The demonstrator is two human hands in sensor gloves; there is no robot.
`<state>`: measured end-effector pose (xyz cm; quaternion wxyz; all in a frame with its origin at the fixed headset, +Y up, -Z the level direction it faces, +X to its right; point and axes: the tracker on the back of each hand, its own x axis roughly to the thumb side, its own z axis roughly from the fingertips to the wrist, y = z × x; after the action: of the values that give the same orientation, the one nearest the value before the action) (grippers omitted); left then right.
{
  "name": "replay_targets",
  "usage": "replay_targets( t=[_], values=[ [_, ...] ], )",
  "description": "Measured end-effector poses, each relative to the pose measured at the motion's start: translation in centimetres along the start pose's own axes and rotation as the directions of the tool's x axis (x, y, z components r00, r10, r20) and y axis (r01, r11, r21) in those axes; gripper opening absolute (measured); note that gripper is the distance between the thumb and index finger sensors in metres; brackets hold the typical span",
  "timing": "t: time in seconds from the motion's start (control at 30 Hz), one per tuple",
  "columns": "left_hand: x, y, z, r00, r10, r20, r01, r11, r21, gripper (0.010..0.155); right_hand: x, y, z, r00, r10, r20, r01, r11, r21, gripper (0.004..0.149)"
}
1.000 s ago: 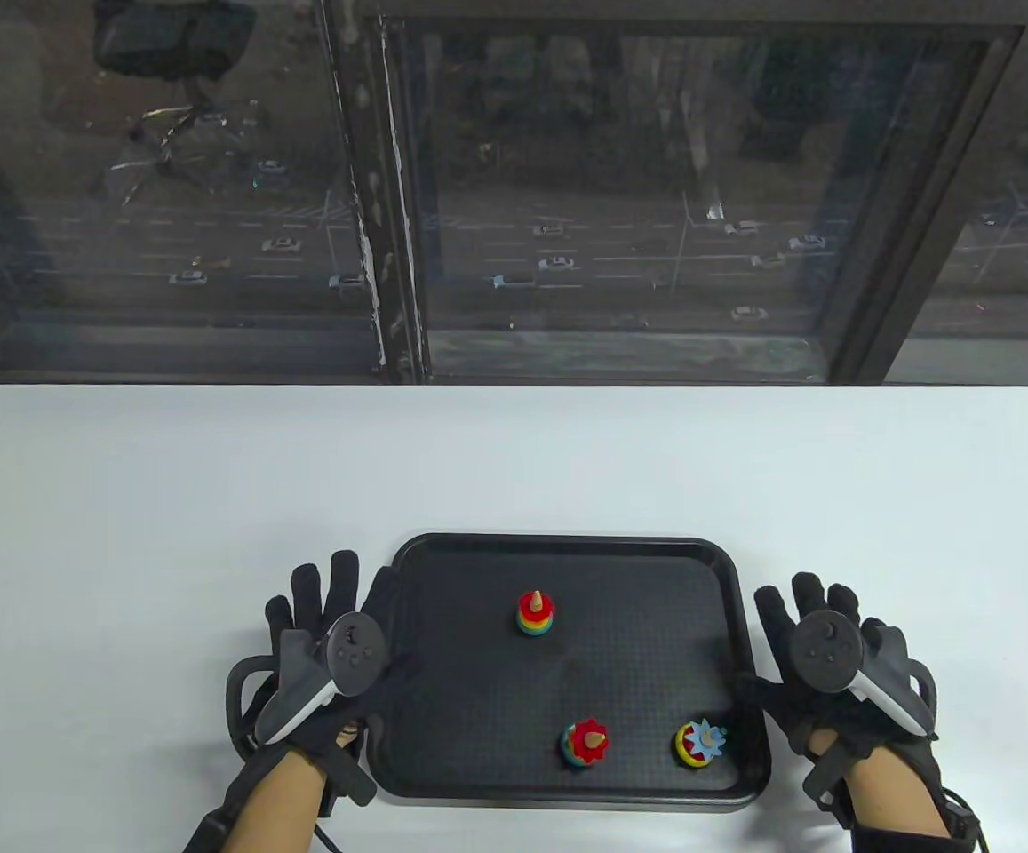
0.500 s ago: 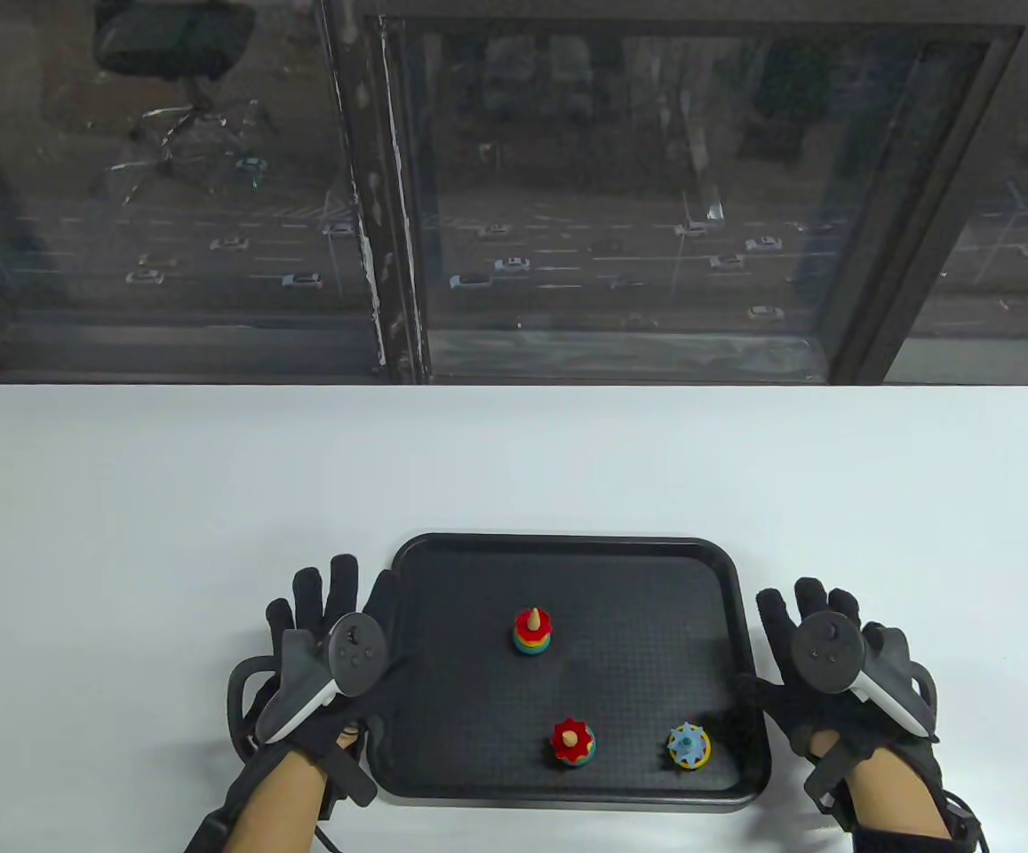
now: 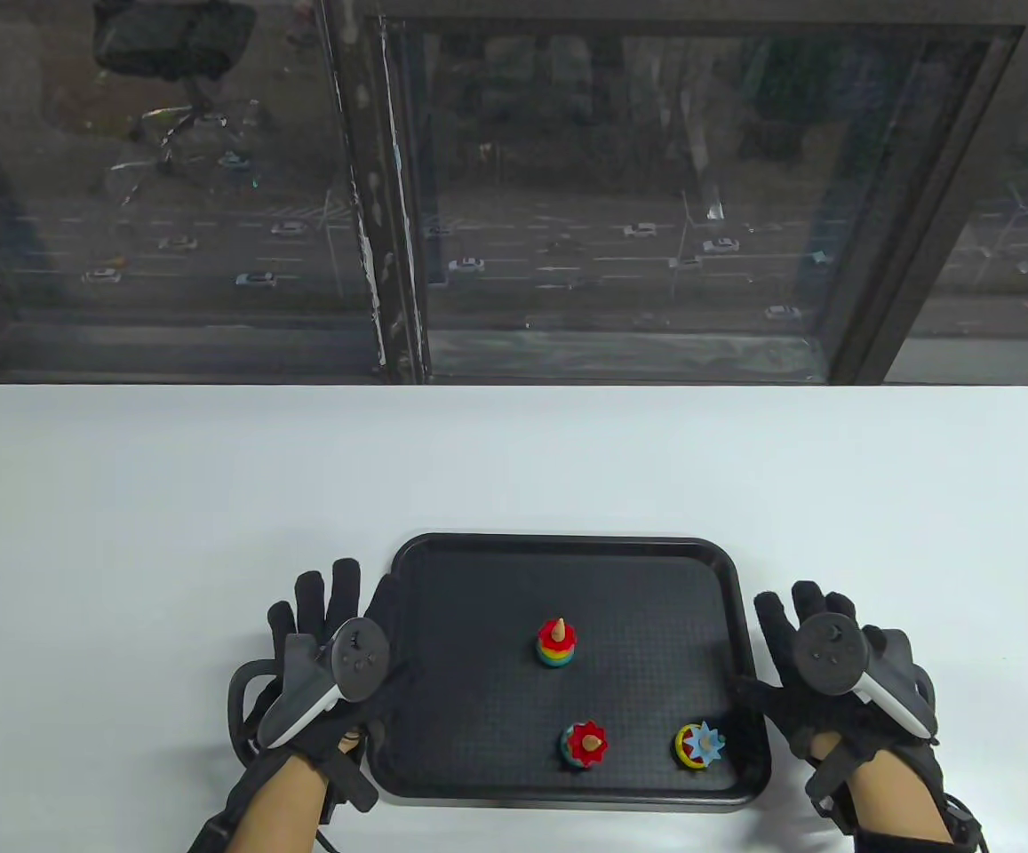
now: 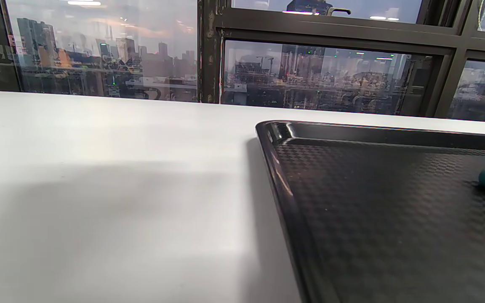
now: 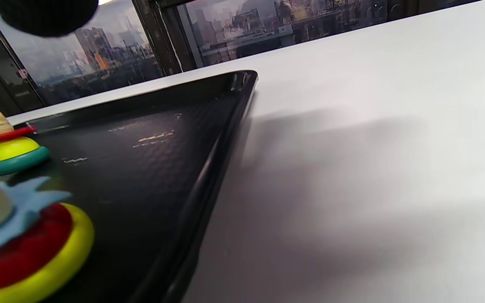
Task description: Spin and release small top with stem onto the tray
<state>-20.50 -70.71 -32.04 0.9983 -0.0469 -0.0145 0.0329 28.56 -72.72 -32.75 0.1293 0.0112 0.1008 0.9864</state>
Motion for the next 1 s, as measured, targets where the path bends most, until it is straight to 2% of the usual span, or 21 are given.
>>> replay_targets(
  t=[0.23,0.5,1.0],
  values=[
    [0.0,0.1,0.1,1.000,0.008,0.002,-0.008,1.000,0.017,0.088,0.1,-0.3,-0.1,1.000,-0.025,0.013,0.026,1.000,-0.005,0.090],
    [0.3,0.0,0.1,1.000,-0.013,0.028,0.012,1.000,0.016,0.087,0.2,-0.1,-0.9,0.999,-0.041,-0.007,0.041,0.998,0.042,0.089],
    [0.3,-0.3,-0.1,1.000,0.005,0.028,-0.006,1.000,0.015,0.086,-0.1,-1.2,-0.6,0.996,-0.087,0.010,0.087,0.996,0.003,0.088]
  ],
)
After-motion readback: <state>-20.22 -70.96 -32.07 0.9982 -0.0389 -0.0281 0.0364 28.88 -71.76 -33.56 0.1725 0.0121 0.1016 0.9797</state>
